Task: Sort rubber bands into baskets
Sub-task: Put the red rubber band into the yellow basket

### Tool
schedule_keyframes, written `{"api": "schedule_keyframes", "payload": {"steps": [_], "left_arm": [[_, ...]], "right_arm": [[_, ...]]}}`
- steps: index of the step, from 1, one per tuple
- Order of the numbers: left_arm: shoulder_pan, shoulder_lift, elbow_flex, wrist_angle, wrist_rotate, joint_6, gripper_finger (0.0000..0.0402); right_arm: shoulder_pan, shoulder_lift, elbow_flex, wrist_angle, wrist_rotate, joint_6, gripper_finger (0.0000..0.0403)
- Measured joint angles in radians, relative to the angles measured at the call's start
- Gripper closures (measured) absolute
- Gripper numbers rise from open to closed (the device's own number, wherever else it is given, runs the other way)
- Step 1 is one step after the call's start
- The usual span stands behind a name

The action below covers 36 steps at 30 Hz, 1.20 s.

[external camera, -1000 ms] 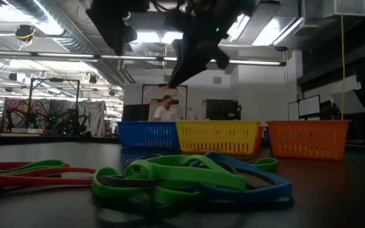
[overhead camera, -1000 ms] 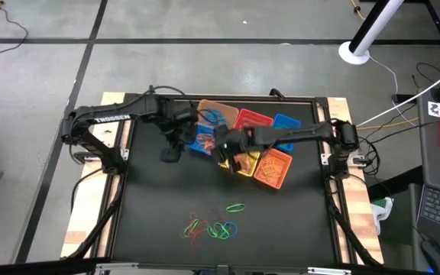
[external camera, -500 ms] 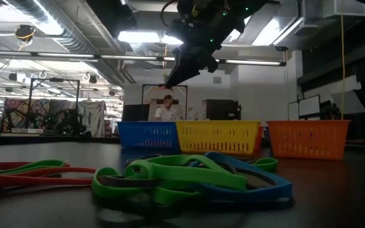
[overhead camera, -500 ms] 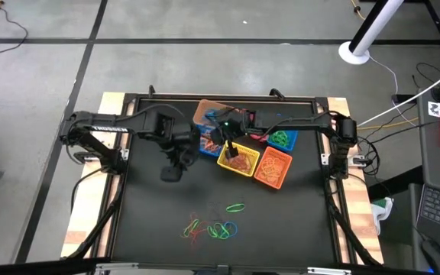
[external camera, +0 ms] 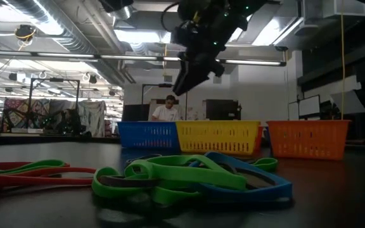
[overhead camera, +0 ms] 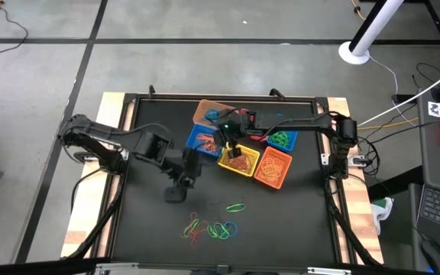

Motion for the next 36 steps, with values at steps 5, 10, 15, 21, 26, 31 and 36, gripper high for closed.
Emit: {"api": "schedule_keyframes", "payload": {"steps": [5,10,15,21,26,31,36], "left_arm": [[-0.089,0.033,0.0,-0.003,-0.103,-0.148,0.0257],[-0.165,0.129,0.0,-0.004,-0.149,-0.219,0.0257],[-0.213,0.251,-0.001,-0.004,-0.153,-0.205,0.0257],[-0.245,0.385,-0.001,-0.004,-0.152,-0.118,0.0257],[-0.265,0.467,-0.001,0.014,-0.135,-0.031,0.0257],[-0.277,0.484,-0.002,0.096,-0.122,0.075,0.0257],[-0.283,0.488,-0.002,0.157,-0.107,0.172,0.0257]], "right_arm": [[0.0,-0.057,-0.001,-0.094,-0.002,0.0,0.0259],[0.0,-0.138,-0.001,-0.16,0.007,0.0,0.026],[0.0,-0.225,0.0,-0.199,0.016,0.001,0.026],[0.0,-0.29,0.0,-0.216,0.016,0.023,0.026],[0.0,-0.303,0.0,-0.258,0.016,0.039,0.026],[0.0,-0.303,0.0,-0.317,0.016,0.038,0.026],[0.0,-0.303,0.0,-0.356,0.016,0.058,0.026]]}}
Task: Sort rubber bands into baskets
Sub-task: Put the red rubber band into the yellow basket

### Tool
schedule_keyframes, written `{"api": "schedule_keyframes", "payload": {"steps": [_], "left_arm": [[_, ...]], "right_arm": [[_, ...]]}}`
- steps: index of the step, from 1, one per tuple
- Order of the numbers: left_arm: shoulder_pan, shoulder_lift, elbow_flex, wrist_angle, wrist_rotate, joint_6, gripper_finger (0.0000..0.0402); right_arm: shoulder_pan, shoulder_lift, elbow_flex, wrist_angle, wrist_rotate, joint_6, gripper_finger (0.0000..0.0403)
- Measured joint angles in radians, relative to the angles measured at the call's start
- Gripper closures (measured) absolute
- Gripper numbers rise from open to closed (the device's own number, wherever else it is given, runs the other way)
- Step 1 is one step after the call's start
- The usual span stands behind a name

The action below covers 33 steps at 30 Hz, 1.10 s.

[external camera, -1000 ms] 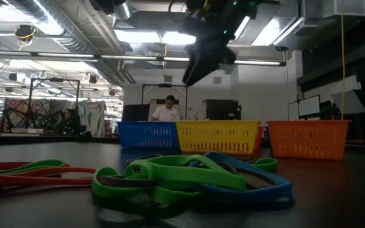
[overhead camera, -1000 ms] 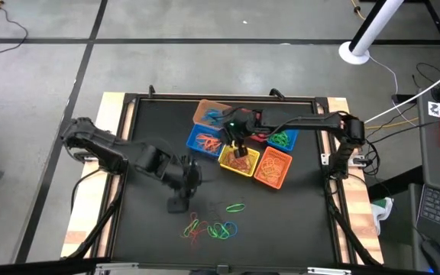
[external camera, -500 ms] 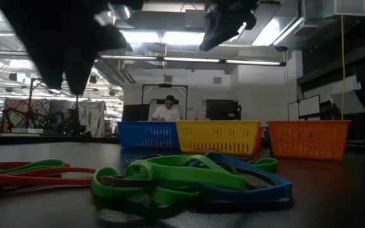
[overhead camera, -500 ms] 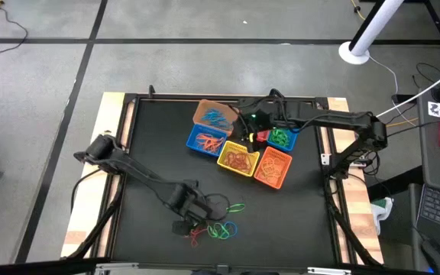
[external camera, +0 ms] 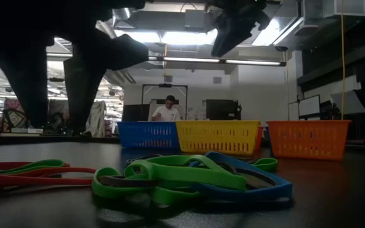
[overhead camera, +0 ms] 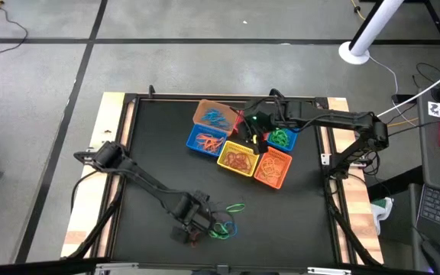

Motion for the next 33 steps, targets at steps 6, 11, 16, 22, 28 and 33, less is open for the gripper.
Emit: {"api": "schedule_keyframes", "payload": {"steps": [6,11,16,22,28,33], "left_arm": [[-0.008,0.013,-0.032,0.018,0.019,0.049,0.0257],[-0.008,0.013,-0.082,0.069,0.02,0.053,0.0257],[-0.008,0.012,-0.118,0.127,0.021,0.086,0.0257],[-0.007,0.003,-0.173,0.143,0.062,0.085,0.0278],[-0.007,0.005,-0.181,0.139,0.072,0.082,0.0333],[-0.007,0.006,-0.182,0.13,0.077,0.082,0.039]], "right_arm": [[0.001,0.0,0.0,-0.045,0.0,0.021,0.026],[0.001,0.001,0.0,-0.049,0.0,0.022,0.026],[0.001,0.001,0.0,-0.048,0.0,0.022,0.026],[0.0,0.001,0.0,-0.051,0.0,0.022,0.026],[0.0,0.001,0.0,-0.052,0.0,0.022,0.026],[0.0,0.001,0.0,-0.052,0.0,0.022,0.026]]}}
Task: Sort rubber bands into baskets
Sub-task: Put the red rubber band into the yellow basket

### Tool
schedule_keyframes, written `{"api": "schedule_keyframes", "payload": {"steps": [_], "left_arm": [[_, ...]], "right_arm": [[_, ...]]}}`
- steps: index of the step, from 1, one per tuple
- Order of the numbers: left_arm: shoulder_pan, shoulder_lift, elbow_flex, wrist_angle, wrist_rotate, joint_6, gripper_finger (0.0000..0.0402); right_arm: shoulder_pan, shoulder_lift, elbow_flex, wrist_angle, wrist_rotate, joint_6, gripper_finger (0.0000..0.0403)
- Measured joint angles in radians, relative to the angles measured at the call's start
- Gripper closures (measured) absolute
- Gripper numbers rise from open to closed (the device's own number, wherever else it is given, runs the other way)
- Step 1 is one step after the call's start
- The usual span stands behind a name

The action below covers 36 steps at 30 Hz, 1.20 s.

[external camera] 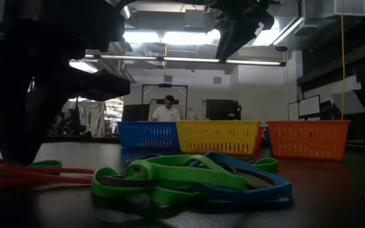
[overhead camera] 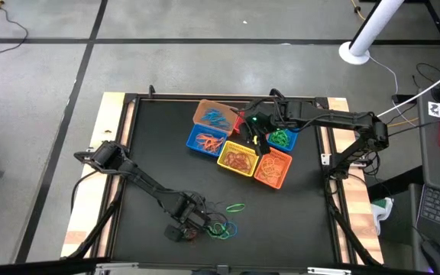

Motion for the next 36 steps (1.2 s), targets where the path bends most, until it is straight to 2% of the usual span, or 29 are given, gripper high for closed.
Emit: {"api": "schedule_keyframes", "payload": {"steps": [6,8,12,21,28,36], "left_arm": [[0.003,-0.031,-0.006,-0.024,-0.005,-0.05,0.0397],[0.009,-0.053,-0.014,-0.081,-0.008,-0.081,0.0399],[0.034,-0.128,-0.009,-0.064,-0.019,-0.115,0.04],[0.147,-0.257,-0.007,-0.024,-0.077,-0.048,0.0401],[0.276,-0.327,-0.006,0.126,-0.092,0.072,0.0401],[0.405,-0.342,-0.005,0.397,-0.092,0.226,0.0401]], "right_arm": [[0.0,0.0,0.0,-0.027,0.0,0.0,0.026],[0.0,-0.002,0.0,-0.048,0.0,0.0,0.026],[-0.001,-0.013,0.0,-0.092,0.0,0.0,0.026],[-0.001,-0.093,0.0,-0.159,0.0,0.021,0.026],[0.0,-0.154,0.0,-0.213,-0.001,0.103,0.026],[0.0,-0.167,0.001,-0.295,-0.042,0.203,0.026]]}}
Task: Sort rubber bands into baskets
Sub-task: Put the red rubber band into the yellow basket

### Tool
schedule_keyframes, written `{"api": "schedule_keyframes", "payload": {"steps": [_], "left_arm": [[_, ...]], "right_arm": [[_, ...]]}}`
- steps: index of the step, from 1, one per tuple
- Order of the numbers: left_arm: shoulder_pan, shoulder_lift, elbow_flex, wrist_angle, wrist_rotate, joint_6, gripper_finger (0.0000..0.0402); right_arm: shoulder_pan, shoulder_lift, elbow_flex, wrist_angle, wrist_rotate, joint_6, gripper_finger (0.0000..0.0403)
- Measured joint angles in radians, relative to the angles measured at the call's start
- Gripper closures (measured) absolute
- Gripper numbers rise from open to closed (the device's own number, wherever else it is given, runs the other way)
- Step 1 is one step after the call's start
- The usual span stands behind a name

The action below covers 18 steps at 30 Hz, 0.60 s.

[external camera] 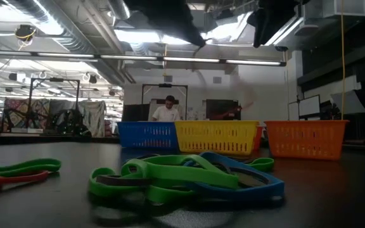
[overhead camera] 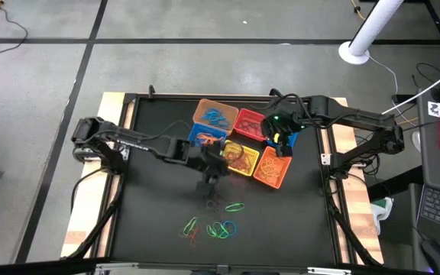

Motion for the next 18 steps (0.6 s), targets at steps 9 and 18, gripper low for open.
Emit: {"api": "schedule_keyframes", "payload": {"steps": [9,18], "left_arm": [[0.121,0.0,-0.001,0.173,0.0,0.116,0.0401],[0.225,0.056,-0.005,0.192,0.0,0.119,0.0401]], "right_arm": [[0.001,0.0,0.0,-0.006,-0.101,0.019,0.026],[0.001,0.0,0.0,-0.002,-0.102,0.019,0.026]]}}
